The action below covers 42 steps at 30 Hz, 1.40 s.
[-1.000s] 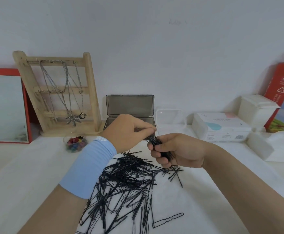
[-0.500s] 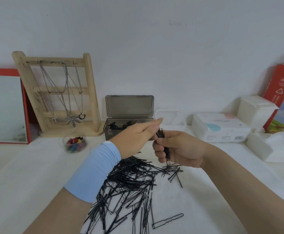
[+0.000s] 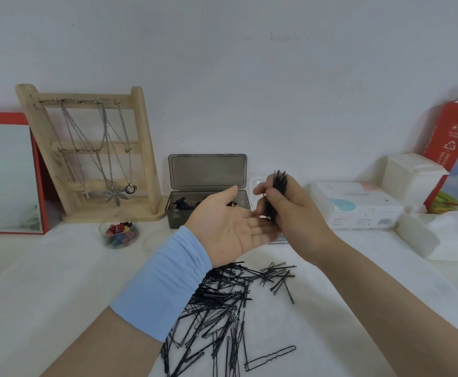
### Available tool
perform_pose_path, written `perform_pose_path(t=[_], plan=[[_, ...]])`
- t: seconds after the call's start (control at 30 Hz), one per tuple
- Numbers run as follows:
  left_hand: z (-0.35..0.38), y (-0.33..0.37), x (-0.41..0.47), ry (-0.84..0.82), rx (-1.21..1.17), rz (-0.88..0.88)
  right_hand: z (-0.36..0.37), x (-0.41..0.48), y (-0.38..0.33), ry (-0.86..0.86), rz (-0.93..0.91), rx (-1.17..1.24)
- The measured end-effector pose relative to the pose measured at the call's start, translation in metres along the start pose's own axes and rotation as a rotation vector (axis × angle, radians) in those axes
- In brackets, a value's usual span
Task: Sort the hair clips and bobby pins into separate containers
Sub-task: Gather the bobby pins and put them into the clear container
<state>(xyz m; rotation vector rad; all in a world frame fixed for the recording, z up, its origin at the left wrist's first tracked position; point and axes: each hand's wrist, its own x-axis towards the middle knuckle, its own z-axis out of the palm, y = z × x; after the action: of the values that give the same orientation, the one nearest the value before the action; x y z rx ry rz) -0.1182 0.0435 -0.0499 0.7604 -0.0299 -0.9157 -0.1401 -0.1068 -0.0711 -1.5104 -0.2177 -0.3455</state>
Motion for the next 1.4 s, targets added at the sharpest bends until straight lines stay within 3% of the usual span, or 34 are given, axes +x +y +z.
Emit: perform_pose_path(t=[0.1, 0.17, 0.3, 0.37, 0.5, 0.57, 0.67, 0.73, 0.83, 0.93, 1.07, 1.13, 1.27, 1.4], plan=[[-0.007, 0.005, 0.0, 0.027, 0.086, -0.022, 0.001, -0.002, -0.001, -0.028, 0.034, -0.059], [-0.01, 0.009, -0.001, 0.154, 0.319, 0.028, -0.001, -0.001, -0.005, -0.049, 0.061, -0.018], [-0.003, 0.018, -0.005, 0.353, 0.859, 0.416, -0.011, 0.001, -0.008, -0.131, 0.212, 0.093], [0.0, 0.017, -0.005, 0.298, 1.058, 0.579, -0.015, 0.001, -0.007, -0.19, 0.282, 0.055], [0.012, 0.009, -0.002, 0.114, 1.504, 0.542, -0.025, 0.005, -0.009, -0.269, 0.309, -0.132], [0.013, 0.015, 0.007, 0.133, 1.5, 0.603, -0.033, 0.014, -0.015, -0.26, 0.306, -0.27], [0.006, 0.025, 0.028, 0.252, 1.513, 0.634, -0.047, 0.034, -0.02, -0.249, 0.26, -0.765], [-0.001, 0.025, 0.04, 0.285, 1.592, 0.595, -0.052, 0.046, -0.017, -0.33, 0.239, -1.095], [-0.009, 0.019, 0.051, 0.312, 1.646, 0.559, -0.051, 0.054, -0.006, -0.521, 0.259, -1.311], [-0.014, 0.014, 0.055, 0.318, 1.708, 0.556, -0.052, 0.052, -0.003, -0.588, 0.283, -1.266], [-0.022, 0.01, 0.057, 0.303, 1.863, 0.553, -0.07, 0.05, -0.009, -0.411, 0.26, -1.119], [-0.023, 0.005, 0.06, 0.257, 1.922, 0.552, -0.073, 0.047, -0.008, -0.344, 0.225, -1.173], [-0.021, -0.003, 0.068, 0.145, 2.261, 0.395, -0.061, 0.039, 0.001, -0.522, 0.158, -1.465], [-0.026, -0.003, 0.063, 0.102, 2.233, 0.411, -0.062, 0.033, -0.004, -0.47, 0.19, -1.306]])
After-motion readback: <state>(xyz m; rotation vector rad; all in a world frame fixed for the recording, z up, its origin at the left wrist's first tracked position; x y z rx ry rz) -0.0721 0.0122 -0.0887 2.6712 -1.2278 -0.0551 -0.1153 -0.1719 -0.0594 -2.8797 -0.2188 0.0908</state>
